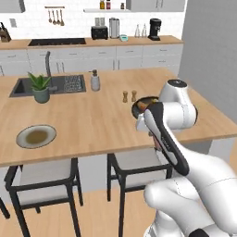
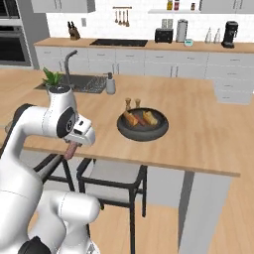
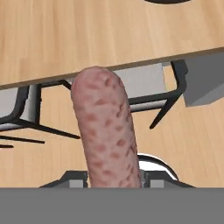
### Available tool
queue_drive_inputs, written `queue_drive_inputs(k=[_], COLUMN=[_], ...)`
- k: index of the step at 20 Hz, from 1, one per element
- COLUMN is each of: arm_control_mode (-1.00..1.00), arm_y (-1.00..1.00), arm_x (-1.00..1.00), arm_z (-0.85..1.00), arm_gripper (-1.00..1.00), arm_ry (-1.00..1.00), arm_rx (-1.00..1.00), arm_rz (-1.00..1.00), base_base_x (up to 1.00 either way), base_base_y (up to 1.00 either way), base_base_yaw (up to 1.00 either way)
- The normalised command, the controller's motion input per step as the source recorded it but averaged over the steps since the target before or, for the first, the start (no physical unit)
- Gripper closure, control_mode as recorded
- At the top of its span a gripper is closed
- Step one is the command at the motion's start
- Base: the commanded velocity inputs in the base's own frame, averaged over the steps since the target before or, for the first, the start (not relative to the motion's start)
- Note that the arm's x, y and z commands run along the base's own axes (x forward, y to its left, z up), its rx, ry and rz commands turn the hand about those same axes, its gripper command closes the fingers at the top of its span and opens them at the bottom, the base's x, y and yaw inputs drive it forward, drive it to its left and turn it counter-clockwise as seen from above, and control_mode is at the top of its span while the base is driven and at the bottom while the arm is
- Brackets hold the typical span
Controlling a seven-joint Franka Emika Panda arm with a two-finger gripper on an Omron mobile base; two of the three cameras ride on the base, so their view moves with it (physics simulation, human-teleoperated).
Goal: Place one bun and one sausage from the bowl on each plate.
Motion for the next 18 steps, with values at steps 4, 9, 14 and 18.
queue_drive_inputs(k=[4,9,14,18], arm_control_mode=[1.00,1.00,1.00,1.00], arm_y=[0.00,0.00,0.00,0.00], arm_x=[0.00,0.00,0.00,0.00], arm_z=[0.00,0.00,0.00,0.00], arm_gripper=[1.00,1.00,1.00,1.00], arm_ry=[0.00,0.00,0.00,0.00], arm_rx=[0.00,0.00,0.00,0.00], arm_rz=[0.00,0.00,0.00,0.00], base_base_x=[0.42,0.24,0.29,0.00], base_base_y=[1.00,0.99,0.28,-0.72], base_base_yaw=[0.00,0.00,0.00,0.00])
